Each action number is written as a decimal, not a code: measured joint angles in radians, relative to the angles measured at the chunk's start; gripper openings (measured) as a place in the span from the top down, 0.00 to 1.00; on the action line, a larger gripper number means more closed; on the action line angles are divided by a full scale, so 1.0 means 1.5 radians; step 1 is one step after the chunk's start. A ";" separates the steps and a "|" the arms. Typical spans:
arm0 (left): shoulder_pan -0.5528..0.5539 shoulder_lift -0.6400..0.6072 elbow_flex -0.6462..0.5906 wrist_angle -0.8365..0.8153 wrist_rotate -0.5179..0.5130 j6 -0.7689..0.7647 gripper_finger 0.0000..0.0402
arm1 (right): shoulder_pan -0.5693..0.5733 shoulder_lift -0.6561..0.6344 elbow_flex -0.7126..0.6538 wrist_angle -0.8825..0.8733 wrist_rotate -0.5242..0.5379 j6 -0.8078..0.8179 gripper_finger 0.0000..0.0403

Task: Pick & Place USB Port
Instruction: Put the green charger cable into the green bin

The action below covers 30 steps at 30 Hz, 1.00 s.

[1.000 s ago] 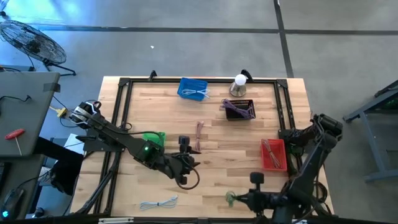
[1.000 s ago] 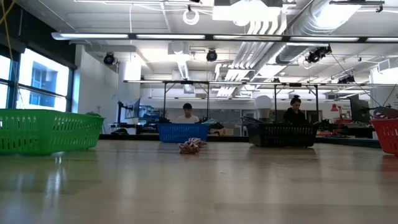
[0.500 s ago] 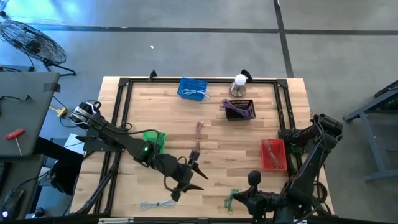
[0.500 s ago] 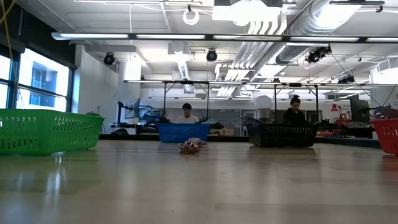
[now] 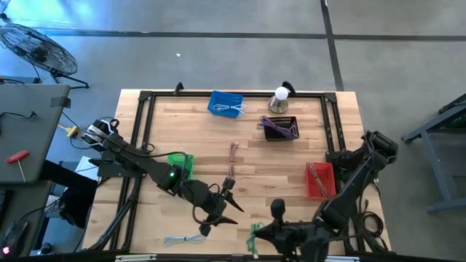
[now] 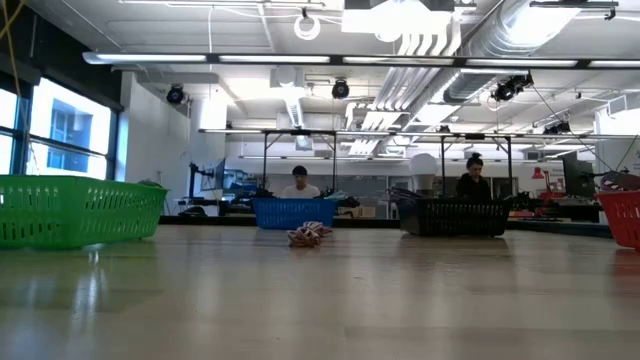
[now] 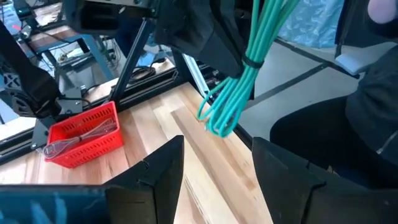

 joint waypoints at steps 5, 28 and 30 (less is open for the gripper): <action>0.000 0.000 0.000 -0.001 0.019 0.001 0.54 | -0.040 0.001 0.000 0.009 -0.046 -0.004 1.00; 0.000 0.000 0.000 0.034 0.076 0.024 0.66 | -0.118 0.002 -0.070 0.103 -0.168 -0.033 1.00; 0.000 0.000 0.000 0.033 0.093 0.024 0.70 | -0.118 0.001 -0.070 0.101 -0.167 -0.036 1.00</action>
